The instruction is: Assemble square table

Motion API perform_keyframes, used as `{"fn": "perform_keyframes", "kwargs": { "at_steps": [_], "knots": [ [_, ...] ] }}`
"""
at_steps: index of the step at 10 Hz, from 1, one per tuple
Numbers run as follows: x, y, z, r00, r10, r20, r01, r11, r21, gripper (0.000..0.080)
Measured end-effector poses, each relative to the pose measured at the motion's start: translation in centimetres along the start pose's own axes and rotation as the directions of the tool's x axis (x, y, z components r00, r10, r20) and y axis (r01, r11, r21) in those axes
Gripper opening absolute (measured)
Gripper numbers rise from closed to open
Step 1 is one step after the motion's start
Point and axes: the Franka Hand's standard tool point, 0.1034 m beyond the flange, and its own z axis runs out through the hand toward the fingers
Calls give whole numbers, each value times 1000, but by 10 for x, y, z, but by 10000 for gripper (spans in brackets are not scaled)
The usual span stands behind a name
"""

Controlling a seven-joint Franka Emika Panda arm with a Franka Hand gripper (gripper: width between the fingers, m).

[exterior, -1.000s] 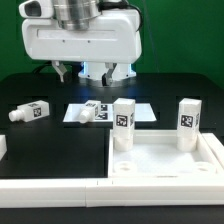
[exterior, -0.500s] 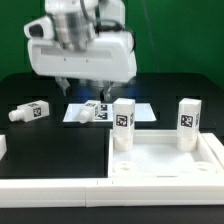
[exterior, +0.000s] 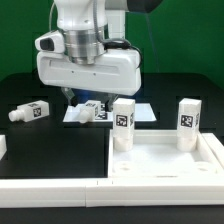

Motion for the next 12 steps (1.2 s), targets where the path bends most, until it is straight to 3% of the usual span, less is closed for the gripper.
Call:
{"fn": "perform_keyframes", "kwargs": {
  "at_steps": [2,5,7,9,12],
  "knots": [
    [-14,8,9,997,-73,-12,73,997,-10,648],
    [-15,8,10,997,-71,-7,71,997,-12,648],
    [-27,25,20,996,-65,55,65,998,9,648],
    [-39,37,33,994,-46,97,45,999,9,648],
    [-58,29,47,990,-37,136,37,999,-1,648]
  ]
}}
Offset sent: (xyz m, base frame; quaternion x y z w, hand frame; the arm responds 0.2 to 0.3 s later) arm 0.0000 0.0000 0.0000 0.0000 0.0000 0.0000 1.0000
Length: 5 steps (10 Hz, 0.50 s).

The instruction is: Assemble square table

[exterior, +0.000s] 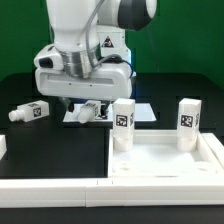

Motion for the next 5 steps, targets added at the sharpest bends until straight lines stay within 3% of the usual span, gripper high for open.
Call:
{"fn": "perform_keyframes", "kwargs": {
  "at_steps": [3,5],
  "knots": [
    [-2,-1,2,1000,6,5,-6,1000,-1,648],
    [-2,-1,3,1000,6,7,-6,1000,-2,405]
  ]
}}
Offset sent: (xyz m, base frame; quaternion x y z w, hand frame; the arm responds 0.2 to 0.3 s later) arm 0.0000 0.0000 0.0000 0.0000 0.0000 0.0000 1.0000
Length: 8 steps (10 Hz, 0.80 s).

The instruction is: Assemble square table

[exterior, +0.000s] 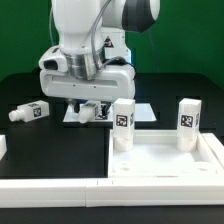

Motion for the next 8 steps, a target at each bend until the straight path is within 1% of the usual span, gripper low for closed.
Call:
{"fn": "perform_keyframes", "kwargs": {
  "at_steps": [1,2,4,5,6,7,8],
  "knots": [
    [2,-1,-2,1000,-5,-2,5,1000,1,405],
    [10,-3,-10,1000,-13,-13,14,1000,8,282],
    [35,-7,-32,997,-64,-32,65,997,29,282],
    [46,-10,-43,985,-158,-69,160,987,27,282],
    [53,-14,-52,965,-233,-117,236,972,13,282],
    [54,-14,-55,935,-322,-149,324,946,-12,282],
    [53,-12,-53,916,-374,-143,375,927,-21,282]
  ]
}}
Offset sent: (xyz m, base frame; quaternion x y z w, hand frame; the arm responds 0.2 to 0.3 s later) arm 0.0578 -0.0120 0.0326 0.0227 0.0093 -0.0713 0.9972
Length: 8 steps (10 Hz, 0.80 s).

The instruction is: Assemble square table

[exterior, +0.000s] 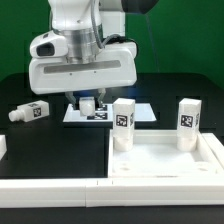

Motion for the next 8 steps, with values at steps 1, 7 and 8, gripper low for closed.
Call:
{"fn": "perform_keyframes", "kwargs": {
  "at_steps": [1,7,8],
  "knots": [
    [0,1,0,997,-77,0,77,997,0,284],
    [1,33,2,720,-694,5,694,719,-37,284],
    [0,35,2,668,-744,18,744,667,-37,284]
  ]
}}
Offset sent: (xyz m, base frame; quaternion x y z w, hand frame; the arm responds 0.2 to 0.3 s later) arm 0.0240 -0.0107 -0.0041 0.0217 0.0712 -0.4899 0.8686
